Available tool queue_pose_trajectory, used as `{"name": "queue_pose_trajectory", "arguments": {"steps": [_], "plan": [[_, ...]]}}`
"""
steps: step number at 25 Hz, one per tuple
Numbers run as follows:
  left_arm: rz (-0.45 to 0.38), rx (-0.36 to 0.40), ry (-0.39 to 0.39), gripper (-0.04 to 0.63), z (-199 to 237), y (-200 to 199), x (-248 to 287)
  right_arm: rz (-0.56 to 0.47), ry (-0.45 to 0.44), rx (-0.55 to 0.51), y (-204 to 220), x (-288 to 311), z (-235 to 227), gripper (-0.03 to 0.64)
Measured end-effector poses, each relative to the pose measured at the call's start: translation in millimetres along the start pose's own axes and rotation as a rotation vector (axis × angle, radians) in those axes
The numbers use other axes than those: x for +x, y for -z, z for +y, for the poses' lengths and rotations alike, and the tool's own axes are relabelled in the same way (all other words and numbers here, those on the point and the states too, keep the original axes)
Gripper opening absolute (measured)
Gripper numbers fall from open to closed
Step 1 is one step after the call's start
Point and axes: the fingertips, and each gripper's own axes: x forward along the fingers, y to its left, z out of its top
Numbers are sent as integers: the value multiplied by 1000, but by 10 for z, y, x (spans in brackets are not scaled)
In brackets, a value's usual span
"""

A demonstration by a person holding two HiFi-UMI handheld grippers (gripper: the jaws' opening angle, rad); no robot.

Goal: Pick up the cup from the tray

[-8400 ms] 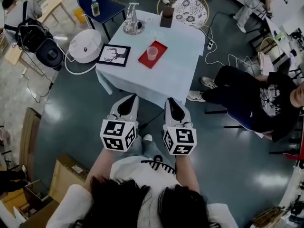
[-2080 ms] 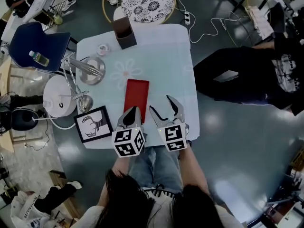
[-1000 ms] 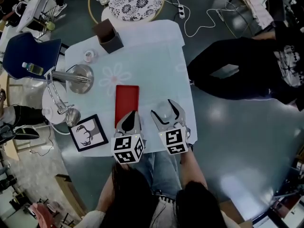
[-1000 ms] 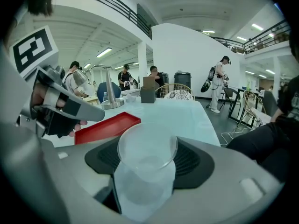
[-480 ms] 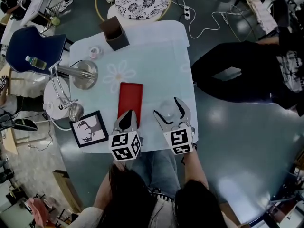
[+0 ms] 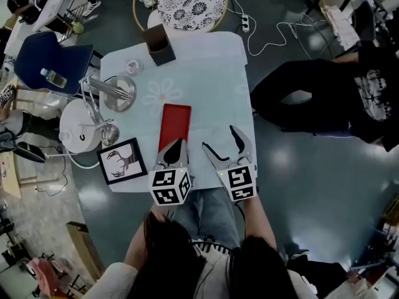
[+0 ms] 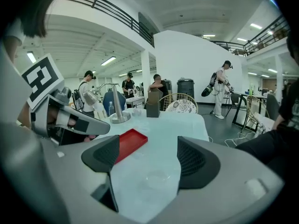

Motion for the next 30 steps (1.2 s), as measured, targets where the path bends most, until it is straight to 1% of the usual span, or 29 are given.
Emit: {"name": "queue_pose_trajectory", "arguments": {"steps": [5,10,12,14,15,18,21,26,30], "plan": [[-25,16,10,0,-125,-63,-226,-38,26,-9,-181,-208,70,395],[-71,19,17,0,-235,-250,-405,-56,52,-38,-409,-391,99,331],[-97,18,21,0,-260,-311,-475,-62,68,-47,-460,-448,116,273],[-104,21,22,0,-263,-297,-558,-64,89,-41,-455,-516,155,157],[-106,24,23,0,-271,-292,-585,-65,97,-41,-460,-544,167,122],[-113,28,27,0,-321,-300,-666,-66,95,-56,-487,-623,228,102],[-124,39,36,0,-378,-334,-747,-77,100,-54,-532,-687,250,21],[-141,62,55,0,-437,-353,-860,-84,128,-30,-558,-760,300,20],[-157,73,65,0,-484,-368,-916,-77,117,-40,-562,-792,392,20]]}}
